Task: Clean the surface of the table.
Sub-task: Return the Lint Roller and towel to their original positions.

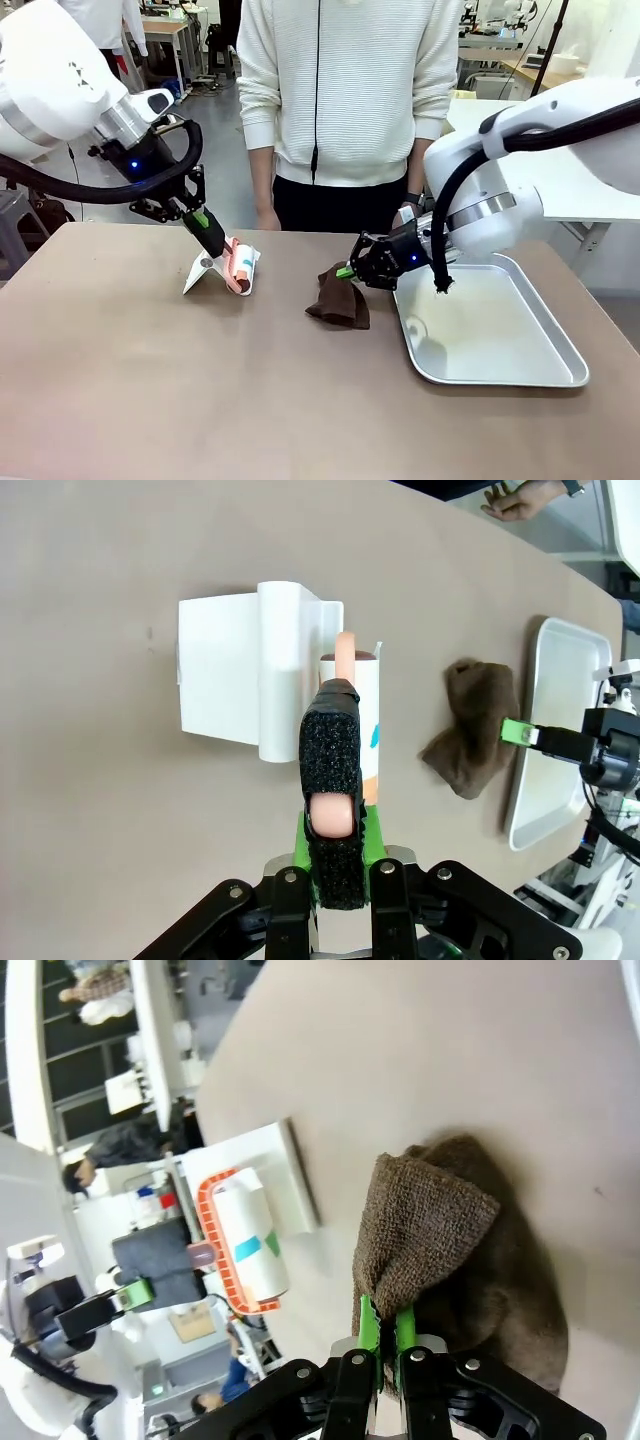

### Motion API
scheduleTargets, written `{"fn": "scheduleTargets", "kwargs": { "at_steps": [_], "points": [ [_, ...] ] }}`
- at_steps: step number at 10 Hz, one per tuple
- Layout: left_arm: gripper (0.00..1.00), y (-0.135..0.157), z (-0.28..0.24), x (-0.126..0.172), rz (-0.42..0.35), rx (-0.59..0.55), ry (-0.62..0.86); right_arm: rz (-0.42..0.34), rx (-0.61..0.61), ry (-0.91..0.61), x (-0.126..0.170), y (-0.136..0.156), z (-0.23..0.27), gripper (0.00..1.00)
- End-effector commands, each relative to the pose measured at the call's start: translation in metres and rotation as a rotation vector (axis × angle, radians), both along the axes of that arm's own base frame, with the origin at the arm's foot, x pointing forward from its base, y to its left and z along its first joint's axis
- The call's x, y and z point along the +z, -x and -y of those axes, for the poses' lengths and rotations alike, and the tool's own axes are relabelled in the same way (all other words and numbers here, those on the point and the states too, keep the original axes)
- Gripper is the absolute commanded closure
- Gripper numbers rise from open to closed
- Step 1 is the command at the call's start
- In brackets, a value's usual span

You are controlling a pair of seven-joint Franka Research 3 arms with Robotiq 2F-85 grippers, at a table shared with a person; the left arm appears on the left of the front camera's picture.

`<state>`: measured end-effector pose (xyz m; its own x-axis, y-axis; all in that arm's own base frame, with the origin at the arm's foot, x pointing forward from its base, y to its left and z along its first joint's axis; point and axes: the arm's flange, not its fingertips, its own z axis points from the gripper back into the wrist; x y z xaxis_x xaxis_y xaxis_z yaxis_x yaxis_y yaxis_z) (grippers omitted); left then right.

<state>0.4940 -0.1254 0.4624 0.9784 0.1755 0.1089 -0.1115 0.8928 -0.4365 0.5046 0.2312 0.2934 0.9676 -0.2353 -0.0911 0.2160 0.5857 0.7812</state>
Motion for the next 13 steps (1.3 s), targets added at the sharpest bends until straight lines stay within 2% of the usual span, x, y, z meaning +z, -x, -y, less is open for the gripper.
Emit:
{"fn": "scheduleTargets", "kwargs": {
  "at_steps": [1,5,8,13],
  "points": [
    [0.79,-0.005,0.006,0.000,0.007,0.010,-0.020,-0.024,0.003,0.058,0.005,-0.009,-0.005,0.94],
    [0.79,-0.012,0.013,-0.005,0.008,0.028,-0.039,-0.045,0.050,0.040,0.000,-0.009,-0.005,0.94],
    [0.79,-0.014,0.011,-0.005,0.060,0.025,-0.029,-0.089,0.088,0.006,-0.007,-0.010,-0.001,0.94],
    [0.79,-0.028,0.011,-0.011,0.043,0.047,-0.030,-0.100,0.095,-0.010,-0.012,-0.010,0.001,0.94]
  ]
}}
